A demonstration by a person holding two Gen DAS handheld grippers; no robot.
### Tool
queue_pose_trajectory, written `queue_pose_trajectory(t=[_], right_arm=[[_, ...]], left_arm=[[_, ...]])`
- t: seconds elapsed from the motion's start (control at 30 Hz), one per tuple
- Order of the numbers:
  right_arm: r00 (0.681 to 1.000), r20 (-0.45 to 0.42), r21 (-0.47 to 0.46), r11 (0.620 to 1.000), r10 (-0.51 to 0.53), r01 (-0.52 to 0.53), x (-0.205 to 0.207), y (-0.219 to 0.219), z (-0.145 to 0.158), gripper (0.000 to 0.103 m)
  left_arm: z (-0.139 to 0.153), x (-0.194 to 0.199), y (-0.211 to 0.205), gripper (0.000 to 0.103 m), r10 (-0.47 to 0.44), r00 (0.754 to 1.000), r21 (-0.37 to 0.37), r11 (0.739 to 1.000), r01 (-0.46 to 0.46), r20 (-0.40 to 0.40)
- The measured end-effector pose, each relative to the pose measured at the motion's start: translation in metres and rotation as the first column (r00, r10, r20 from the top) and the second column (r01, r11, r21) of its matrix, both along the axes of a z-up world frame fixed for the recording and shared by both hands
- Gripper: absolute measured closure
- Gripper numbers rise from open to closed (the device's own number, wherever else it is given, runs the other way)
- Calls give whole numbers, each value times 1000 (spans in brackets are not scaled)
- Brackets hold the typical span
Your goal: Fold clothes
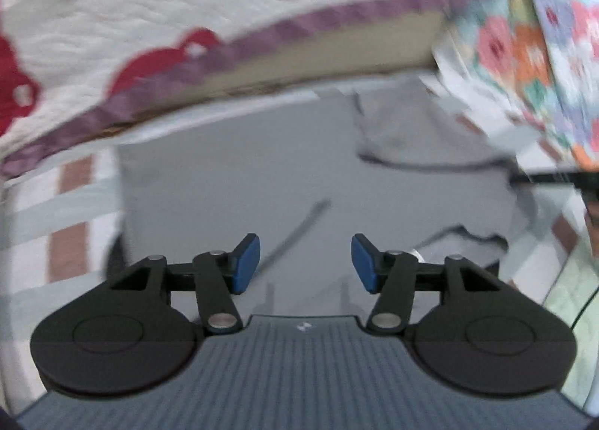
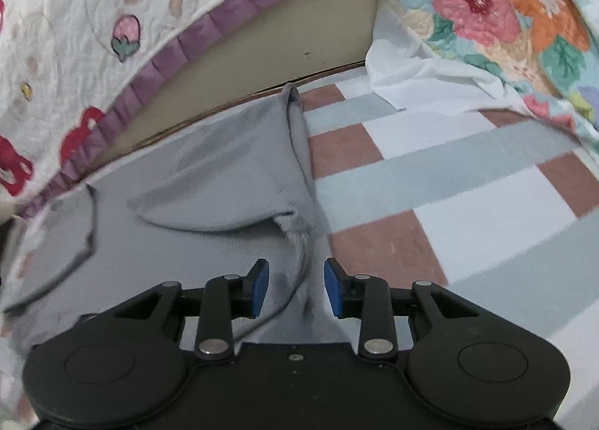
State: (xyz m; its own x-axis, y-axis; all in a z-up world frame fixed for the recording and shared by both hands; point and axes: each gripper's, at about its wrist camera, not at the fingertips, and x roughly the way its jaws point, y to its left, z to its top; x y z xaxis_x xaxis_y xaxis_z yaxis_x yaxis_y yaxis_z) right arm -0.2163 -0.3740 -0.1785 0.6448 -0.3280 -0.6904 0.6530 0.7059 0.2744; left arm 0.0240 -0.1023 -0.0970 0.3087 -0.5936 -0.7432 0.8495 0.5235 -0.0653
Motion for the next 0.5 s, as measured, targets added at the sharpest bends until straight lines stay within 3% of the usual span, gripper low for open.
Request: queue_pose_trajectory(t=[0.07, 0.1, 0.13, 0.23, 0.37, 0.43, 0.5], right_arm=[[1000, -15, -35, 999, -15, 14, 6, -3, -1, 66], [1000, -13, -52, 999, -10, 9, 6, -4, 1, 76], [1000, -11, -70, 998, -4, 3, 6, -4, 3, 97], [1000, -22, -114, 993, 23, -25, -3, 3, 13, 98], [999, -50, -37, 999, 15, -17, -17, -6, -6, 97], [999, -47, -54, 998, 15, -18, -17, -7, -9, 84], [998, -61, -78, 997, 25, -29, -16, -5, -10, 81]], left_arm=[[-12, 0, -16, 50, 22, 998, -25, 999, -24, -55], [-20, 2, -23, 50, 18, 995, -25, 999, -20, -103], [-25, 1, -28, 52, -1, 994, -17, 1000, -1, -113], [-37, -15, -32, 52, -102, 993, 29, 994, 104, -66], [-51, -29, -30, 51, -138, 987, 136, 980, 148, -79], [-54, -27, -26, 51, -125, 987, 146, 979, 139, -101], [-53, -24, -24, 50, -112, 986, 135, 983, 128, -122]])
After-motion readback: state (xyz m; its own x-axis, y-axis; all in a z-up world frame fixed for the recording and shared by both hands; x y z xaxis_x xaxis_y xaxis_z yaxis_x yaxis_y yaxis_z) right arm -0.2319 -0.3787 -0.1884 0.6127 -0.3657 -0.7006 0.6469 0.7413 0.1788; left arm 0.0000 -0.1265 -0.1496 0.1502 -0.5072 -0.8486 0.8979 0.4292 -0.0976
